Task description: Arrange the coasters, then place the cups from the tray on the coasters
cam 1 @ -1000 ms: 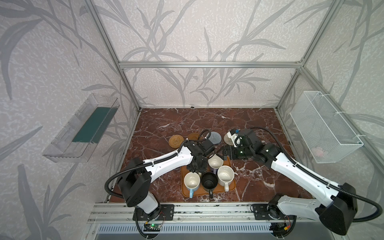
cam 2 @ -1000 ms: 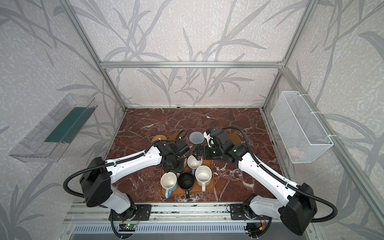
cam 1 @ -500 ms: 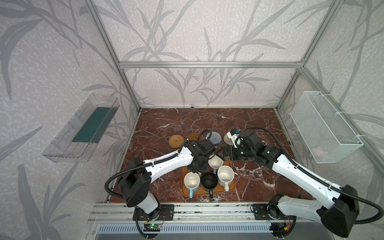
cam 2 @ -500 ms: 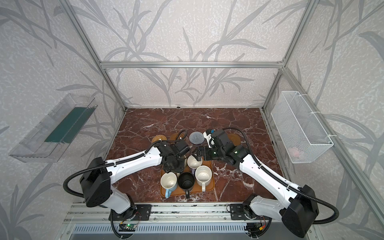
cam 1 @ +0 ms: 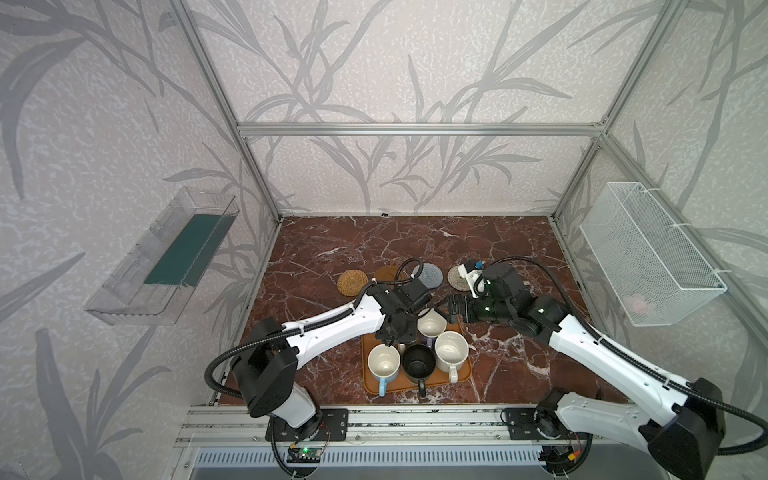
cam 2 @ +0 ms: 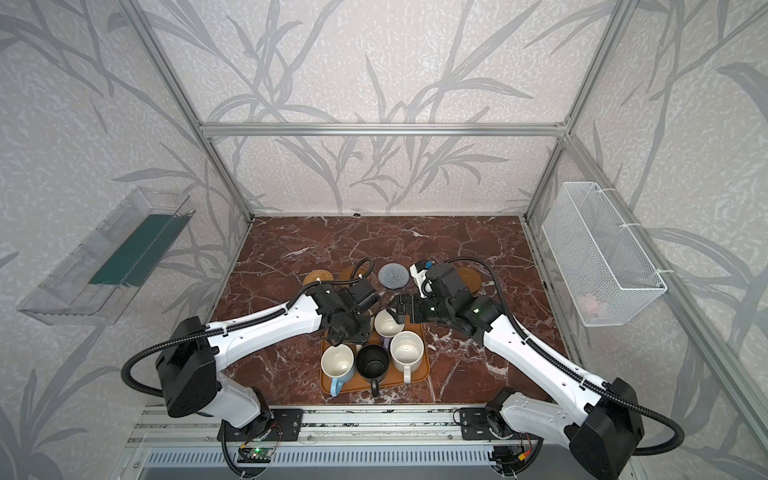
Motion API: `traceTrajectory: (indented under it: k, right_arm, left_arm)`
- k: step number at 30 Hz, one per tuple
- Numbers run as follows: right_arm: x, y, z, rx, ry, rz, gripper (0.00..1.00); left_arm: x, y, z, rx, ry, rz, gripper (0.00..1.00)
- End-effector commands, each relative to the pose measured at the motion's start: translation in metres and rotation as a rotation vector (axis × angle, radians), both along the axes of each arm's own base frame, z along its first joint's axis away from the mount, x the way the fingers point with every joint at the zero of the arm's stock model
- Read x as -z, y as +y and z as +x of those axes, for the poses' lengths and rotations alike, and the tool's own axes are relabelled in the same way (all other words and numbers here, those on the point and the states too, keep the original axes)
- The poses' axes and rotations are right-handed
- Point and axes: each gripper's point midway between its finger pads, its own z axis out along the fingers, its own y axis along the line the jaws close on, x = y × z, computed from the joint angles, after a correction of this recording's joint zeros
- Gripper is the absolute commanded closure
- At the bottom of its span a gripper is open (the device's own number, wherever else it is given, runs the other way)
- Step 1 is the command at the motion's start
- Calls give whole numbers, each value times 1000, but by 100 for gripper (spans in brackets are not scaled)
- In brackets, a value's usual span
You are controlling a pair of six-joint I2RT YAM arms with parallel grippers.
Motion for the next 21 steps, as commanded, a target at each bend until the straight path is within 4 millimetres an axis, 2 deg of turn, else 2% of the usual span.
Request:
traceTrajectory:
  k: [1,5,21]
  right_arm:
    - [-8,-1,1,18,-32,20,1]
    - [-6,0,0,11,-19,19,1]
    - [-6,-9,-1,51,-42,19,1]
  left_arm:
    - [8,1,2,-17,-8,17,63]
    - [14,5,-1,-12,11,47,63]
    - [16,3,3,-4,5,51,67]
